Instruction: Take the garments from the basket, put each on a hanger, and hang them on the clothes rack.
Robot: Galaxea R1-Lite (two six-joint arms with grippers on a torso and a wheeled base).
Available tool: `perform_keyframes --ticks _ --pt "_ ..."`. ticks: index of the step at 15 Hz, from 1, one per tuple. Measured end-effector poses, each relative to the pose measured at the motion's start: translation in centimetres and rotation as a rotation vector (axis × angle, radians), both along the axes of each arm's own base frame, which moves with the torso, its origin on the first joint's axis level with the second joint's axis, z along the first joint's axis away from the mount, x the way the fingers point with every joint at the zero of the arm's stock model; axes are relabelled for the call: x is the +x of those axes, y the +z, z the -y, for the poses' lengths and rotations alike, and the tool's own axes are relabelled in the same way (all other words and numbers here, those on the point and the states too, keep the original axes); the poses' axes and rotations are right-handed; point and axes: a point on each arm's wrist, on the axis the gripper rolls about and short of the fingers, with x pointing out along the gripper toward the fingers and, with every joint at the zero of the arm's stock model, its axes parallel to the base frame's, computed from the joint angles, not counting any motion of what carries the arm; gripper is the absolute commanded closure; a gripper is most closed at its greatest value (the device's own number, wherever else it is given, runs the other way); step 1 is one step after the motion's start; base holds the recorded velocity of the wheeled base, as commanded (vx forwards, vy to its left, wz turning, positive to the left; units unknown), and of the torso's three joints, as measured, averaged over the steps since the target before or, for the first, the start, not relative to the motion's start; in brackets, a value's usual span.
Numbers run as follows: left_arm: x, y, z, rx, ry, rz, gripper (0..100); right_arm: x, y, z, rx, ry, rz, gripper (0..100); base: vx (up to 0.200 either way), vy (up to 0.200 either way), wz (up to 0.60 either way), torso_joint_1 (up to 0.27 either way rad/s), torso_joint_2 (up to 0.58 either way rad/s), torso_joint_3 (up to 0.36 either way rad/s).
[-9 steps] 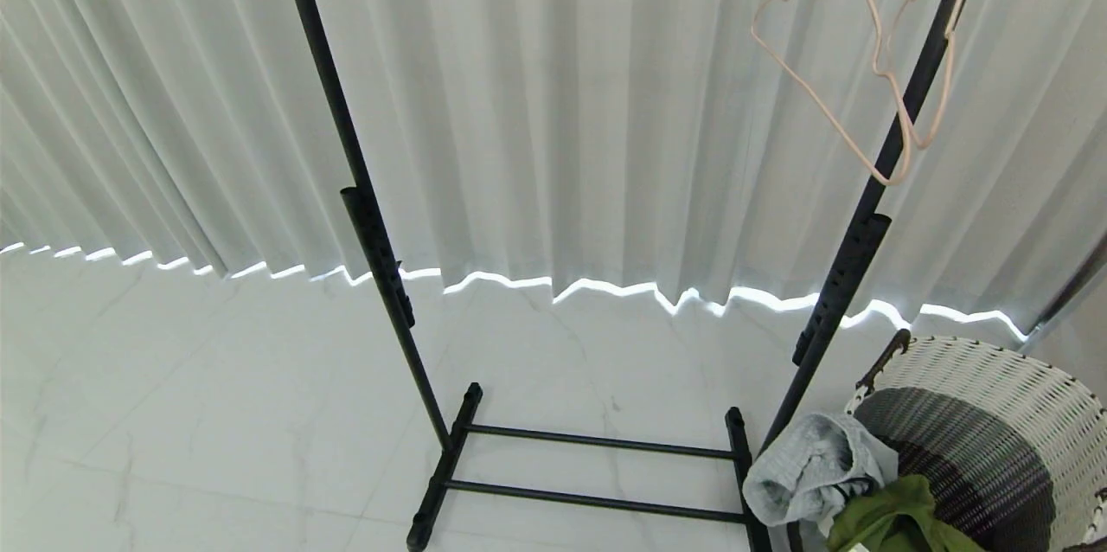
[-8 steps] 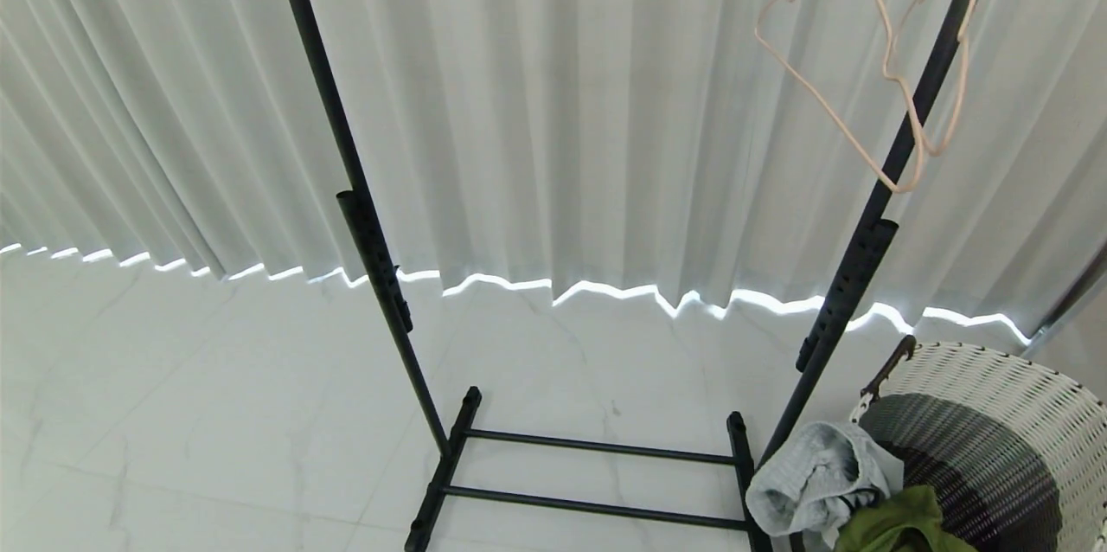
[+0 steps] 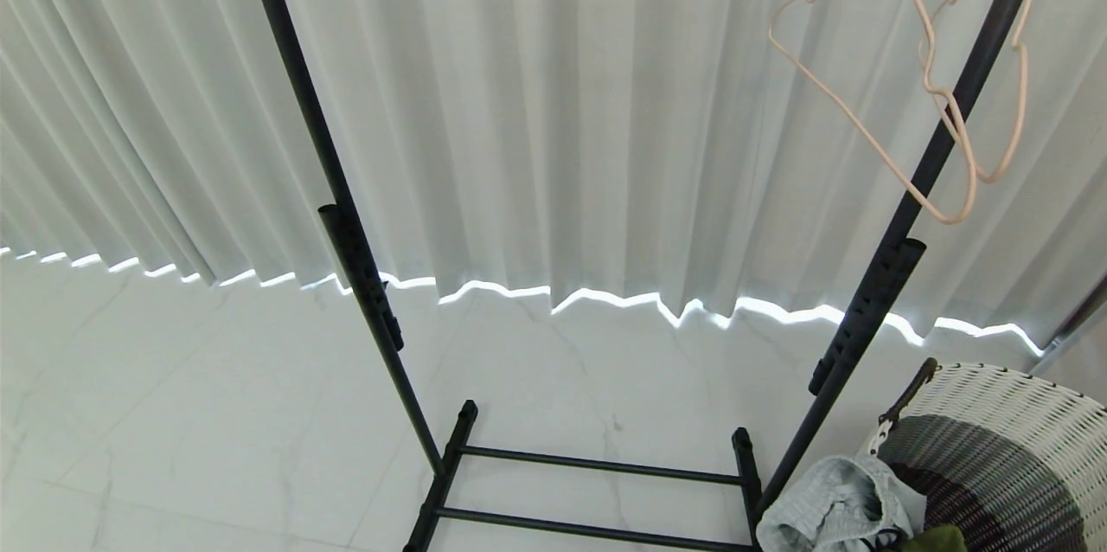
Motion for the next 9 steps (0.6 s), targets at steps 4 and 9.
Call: perform_keyframes --ticks 4,9 --pt "0.0 -0.02 0.0 -0.001 0.0 -0.002 0 0.0 -0.03 0.0 -0.001 0.0 -0.003 0 0.0 0.0 0.0 -0.09 0.33 0.238" --pt "0.0 0.0 0.0 0.0 0.0 0.0 0 0.02 0.0 -0.01 -0.098 0.005 -0.005 0 0.0 0.0 0.0 -0.012 0.06 0.041"
